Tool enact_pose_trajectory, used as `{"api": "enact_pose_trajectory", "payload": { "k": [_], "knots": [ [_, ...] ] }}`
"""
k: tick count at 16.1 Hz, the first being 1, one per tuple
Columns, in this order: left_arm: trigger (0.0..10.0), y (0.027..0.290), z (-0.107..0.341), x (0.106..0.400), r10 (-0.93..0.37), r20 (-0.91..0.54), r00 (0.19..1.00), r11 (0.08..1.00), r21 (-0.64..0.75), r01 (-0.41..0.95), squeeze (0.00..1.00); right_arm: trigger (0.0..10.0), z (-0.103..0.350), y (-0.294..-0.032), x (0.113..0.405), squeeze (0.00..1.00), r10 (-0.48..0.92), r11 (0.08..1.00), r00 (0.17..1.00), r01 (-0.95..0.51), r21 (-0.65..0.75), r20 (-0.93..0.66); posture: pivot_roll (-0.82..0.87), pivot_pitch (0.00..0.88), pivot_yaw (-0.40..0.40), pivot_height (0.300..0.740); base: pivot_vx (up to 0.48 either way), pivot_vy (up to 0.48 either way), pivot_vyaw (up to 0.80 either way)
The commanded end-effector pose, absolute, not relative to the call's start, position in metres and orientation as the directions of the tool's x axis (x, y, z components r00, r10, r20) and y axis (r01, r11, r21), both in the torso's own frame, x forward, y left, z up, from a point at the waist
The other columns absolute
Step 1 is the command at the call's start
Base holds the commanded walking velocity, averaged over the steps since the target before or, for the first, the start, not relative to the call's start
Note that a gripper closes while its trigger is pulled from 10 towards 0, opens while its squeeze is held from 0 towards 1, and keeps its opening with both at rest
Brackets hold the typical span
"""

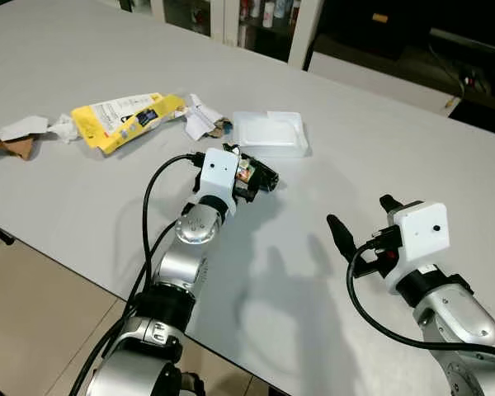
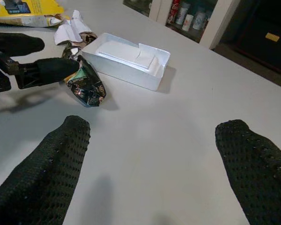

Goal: Picking trash to rubbish bin

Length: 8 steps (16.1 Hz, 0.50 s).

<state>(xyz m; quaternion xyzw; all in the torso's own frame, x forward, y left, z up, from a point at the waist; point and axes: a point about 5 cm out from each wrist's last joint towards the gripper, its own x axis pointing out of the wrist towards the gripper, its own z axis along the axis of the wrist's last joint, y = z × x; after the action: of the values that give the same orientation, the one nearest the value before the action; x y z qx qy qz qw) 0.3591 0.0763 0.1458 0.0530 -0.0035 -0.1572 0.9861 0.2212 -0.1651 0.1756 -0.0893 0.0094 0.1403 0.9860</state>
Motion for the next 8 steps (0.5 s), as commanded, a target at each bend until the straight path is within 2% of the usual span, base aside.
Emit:
{"api": "enact_pose_trajectory", "payload": {
  "k": [1,8],
  "knots": [
    [10.0,0.076,0.144,0.360,-0.319,-0.026,0.947,0.941,0.107,0.320,0.00,10.0,0.176,-0.167,0.217,0.00,0.257,0.949,0.966,-0.260,-0.179,-0.043,0.05,0.172,-0.053,0.740,0.000,0.000,0.00],
    [10.0,0.057,0.170,0.369,-0.361,0.098,0.927,0.932,0.006,0.362,0.00,10.0,0.176,-0.165,0.217,0.00,0.246,0.952,0.968,-0.249,-0.179,-0.037,0.04,0.174,-0.052,0.740,0.000,0.000,0.00]
  ]
}}
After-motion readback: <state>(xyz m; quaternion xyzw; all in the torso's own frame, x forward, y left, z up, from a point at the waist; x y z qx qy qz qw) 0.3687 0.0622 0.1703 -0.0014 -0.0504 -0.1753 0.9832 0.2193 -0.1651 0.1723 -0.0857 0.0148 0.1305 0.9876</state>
